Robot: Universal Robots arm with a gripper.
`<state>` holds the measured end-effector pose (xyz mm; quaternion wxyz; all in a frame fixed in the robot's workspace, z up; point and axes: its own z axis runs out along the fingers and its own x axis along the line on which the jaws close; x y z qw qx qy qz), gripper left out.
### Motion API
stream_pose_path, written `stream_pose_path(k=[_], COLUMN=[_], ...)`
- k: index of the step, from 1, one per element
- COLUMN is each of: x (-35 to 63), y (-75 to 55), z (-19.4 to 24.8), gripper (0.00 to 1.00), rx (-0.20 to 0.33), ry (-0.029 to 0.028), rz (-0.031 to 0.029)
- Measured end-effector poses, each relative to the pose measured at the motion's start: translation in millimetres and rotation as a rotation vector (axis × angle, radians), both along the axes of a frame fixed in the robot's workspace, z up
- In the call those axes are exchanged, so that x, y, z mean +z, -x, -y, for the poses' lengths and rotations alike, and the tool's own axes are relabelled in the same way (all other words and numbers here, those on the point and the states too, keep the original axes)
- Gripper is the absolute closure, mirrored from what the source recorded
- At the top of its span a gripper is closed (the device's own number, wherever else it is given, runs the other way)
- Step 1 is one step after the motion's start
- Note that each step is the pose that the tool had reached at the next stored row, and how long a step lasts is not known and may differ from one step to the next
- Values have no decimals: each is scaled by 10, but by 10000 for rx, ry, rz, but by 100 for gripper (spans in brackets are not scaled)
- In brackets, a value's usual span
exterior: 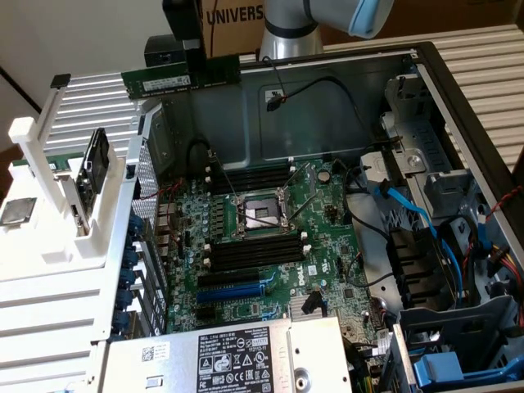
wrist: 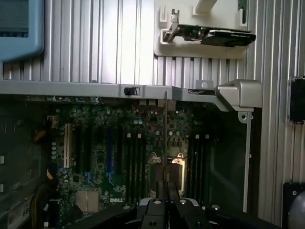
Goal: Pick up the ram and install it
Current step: 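Pick up the ram and move it above insertion slot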
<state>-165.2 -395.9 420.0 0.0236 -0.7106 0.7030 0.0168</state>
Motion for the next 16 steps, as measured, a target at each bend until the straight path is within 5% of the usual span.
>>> stream_pose_path(k=[10, 16], x=[-169, -242], y=[-337, -373], z=[62, 124], gripper=[88, 88], rx=[1, 4], ry=[-2, 0], rz=[61, 67])
